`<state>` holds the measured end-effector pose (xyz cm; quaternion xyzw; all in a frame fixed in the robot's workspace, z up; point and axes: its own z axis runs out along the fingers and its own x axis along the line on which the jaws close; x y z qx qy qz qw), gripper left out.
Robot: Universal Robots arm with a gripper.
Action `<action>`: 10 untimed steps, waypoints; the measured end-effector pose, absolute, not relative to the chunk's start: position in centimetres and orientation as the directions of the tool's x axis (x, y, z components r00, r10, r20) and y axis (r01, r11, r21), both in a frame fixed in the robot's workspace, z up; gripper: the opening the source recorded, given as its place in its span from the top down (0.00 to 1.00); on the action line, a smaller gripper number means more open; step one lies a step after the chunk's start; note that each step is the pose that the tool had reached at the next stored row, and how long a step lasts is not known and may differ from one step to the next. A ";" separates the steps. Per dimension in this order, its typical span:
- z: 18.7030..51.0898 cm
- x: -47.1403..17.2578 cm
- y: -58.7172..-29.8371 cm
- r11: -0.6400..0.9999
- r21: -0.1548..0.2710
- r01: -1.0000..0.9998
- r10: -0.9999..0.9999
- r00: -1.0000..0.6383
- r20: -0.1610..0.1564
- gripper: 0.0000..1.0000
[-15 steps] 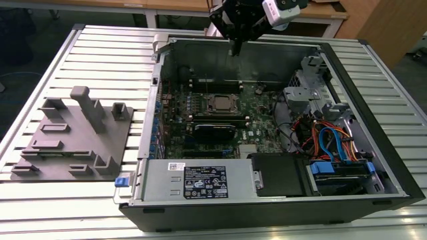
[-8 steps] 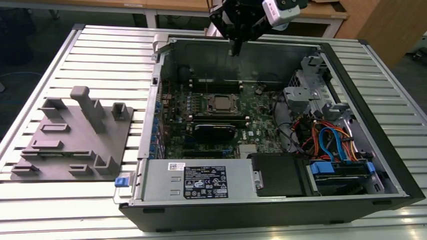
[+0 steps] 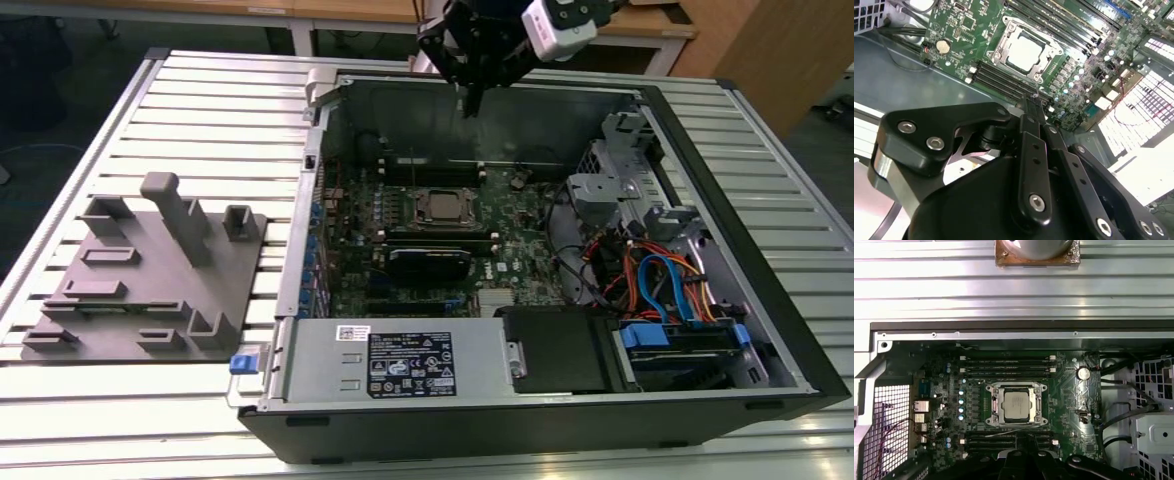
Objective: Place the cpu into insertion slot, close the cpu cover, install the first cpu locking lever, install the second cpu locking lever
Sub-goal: 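Close the cpu cover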
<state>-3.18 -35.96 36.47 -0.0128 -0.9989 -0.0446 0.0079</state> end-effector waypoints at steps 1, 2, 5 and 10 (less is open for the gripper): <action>36.3 -3.2 -36.0 0.996 0.089 0.026 0.025 -1.000 0.016 0.90; 36.2 -3.2 -36.0 0.996 0.089 0.026 0.025 -1.000 0.016 0.90; 35.7 -3.2 -36.0 0.996 0.089 0.026 0.025 -1.000 0.014 0.90; 34.9 -3.2 -36.0 0.996 0.089 0.026 0.025 -1.000 0.012 0.90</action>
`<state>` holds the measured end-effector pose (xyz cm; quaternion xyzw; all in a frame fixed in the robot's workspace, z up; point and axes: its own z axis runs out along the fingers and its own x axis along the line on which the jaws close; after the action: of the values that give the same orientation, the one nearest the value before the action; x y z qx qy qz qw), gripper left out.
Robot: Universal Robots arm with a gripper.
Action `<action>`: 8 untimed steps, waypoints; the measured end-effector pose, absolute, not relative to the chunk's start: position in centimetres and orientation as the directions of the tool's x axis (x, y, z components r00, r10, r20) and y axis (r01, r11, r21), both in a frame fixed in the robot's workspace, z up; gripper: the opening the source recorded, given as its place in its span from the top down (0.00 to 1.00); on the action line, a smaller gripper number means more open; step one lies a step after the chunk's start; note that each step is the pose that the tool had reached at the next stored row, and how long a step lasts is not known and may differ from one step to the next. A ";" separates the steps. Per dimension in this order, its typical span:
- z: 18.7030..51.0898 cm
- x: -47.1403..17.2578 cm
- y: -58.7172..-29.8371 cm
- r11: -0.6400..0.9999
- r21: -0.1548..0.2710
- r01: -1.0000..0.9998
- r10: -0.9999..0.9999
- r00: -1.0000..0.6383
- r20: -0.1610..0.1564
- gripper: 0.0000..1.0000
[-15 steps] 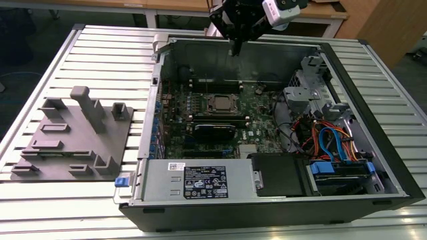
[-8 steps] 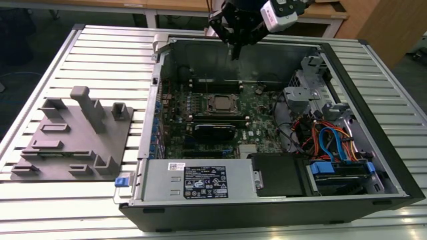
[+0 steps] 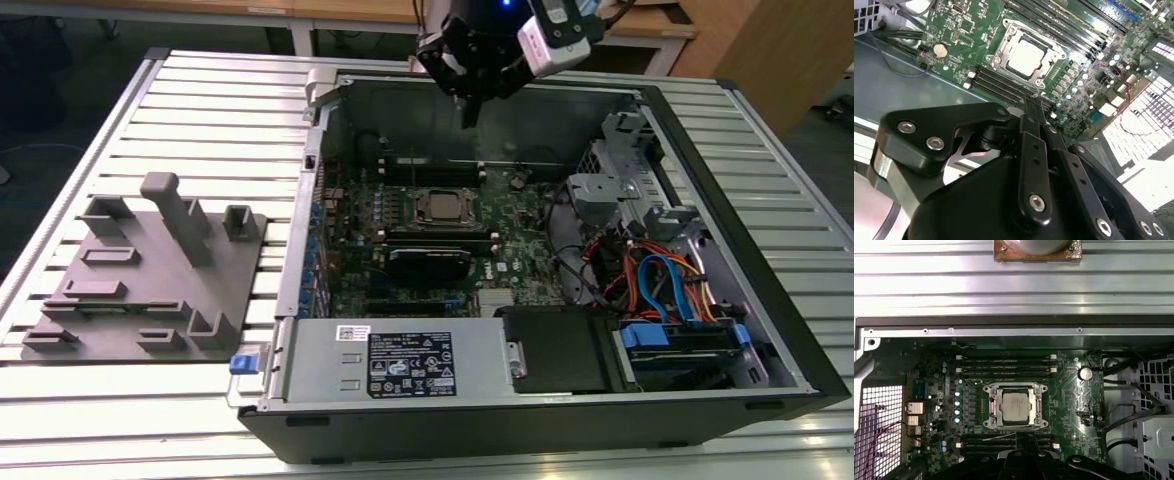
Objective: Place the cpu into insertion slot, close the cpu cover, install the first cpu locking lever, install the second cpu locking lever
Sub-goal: 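Close the cpu cover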
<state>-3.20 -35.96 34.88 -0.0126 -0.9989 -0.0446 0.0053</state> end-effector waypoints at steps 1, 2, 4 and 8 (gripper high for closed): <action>34.7 -3.2 -36.0 0.996 0.089 0.026 0.025 -1.000 0.011 0.90; 34.5 -3.3 -36.0 0.996 0.089 0.026 0.025 -1.000 0.010 0.90; 34.3 -3.5 -36.2 0.996 0.089 0.025 0.025 -1.000 0.010 0.90; 33.9 -4.1 -36.7 0.996 0.089 0.025 0.025 -1.000 0.007 0.90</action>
<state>-4.06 -36.66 33.90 -0.0125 -0.9989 -0.0447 0.0031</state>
